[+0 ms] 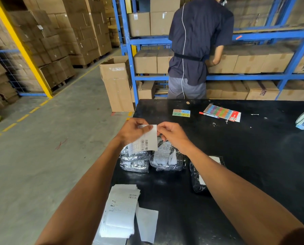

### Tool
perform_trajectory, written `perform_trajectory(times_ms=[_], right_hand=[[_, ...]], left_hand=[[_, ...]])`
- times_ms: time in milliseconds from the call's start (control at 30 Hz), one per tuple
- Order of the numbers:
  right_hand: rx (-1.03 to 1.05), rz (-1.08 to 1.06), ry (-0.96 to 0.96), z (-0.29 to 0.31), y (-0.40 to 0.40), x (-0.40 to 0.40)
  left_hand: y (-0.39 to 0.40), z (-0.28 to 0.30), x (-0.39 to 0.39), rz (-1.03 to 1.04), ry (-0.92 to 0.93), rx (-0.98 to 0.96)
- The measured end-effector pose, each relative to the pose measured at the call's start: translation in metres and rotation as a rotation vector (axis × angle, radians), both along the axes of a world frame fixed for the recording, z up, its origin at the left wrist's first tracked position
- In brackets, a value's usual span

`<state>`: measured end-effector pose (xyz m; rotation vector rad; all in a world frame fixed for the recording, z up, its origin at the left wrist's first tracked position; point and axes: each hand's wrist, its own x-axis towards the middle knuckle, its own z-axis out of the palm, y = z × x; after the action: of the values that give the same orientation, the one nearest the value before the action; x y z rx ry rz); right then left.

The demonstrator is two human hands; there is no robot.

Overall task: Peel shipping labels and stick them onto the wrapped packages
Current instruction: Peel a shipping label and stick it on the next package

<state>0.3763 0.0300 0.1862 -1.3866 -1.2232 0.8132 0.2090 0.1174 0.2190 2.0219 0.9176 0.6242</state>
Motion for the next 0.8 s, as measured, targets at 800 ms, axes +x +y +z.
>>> perform_trajectory(times_ms=[800], right_hand=[[0.112,-0.011,0.078,0.014,0.006,-0.005]], left_hand=[[-0.015,0.007,0.020,0.017,-0.302,-0.149]])
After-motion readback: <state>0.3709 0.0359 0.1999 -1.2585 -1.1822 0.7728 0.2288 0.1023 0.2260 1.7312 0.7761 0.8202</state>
